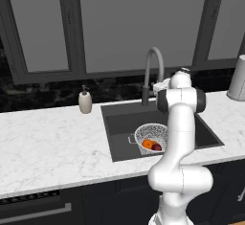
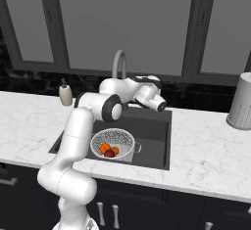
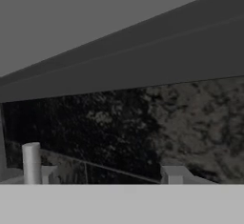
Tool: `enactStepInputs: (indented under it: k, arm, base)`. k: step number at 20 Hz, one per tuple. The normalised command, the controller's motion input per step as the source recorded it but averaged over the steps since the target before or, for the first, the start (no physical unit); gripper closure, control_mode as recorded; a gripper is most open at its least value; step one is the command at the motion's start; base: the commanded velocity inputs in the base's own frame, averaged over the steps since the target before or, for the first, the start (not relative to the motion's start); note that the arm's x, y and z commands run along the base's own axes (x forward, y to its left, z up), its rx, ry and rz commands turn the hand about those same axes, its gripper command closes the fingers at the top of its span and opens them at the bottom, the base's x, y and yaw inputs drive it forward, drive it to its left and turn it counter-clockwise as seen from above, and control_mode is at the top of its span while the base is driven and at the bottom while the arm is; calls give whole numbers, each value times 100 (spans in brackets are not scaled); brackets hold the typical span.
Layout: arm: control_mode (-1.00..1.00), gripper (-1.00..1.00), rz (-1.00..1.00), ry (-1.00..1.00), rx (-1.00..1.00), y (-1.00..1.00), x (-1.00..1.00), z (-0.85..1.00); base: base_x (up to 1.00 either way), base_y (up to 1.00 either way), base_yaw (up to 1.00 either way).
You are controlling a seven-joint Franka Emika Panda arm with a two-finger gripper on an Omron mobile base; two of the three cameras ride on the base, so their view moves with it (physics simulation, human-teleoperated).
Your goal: Put the colander in the sink, put the orange, tangerine, pear in the colander, and turn on the sink faucet and pour water over the colander.
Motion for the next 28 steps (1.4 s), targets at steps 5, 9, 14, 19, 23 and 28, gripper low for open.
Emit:
enactStepInputs:
  k: [5,9,14,19,23,28]
  arm:
    - [-100,100,0,0,0,0,26,-12]
    - [-100,100,0,0,0,0,3,-5]
    - [-100,100,0,1,0,-12,0,-6]
    - [-100,100,0,4,0,-26,0,-21]
    - [-100,100,0,7,1,-51,0,-30]
    - [-100,100,0,12,4,-73,0,-33]
  base:
    - [0,0,0]
    - [0,0,0]
    - [0,0,0]
    - [0,0,0]
    - [0,0,0]
    - [0,0,0]
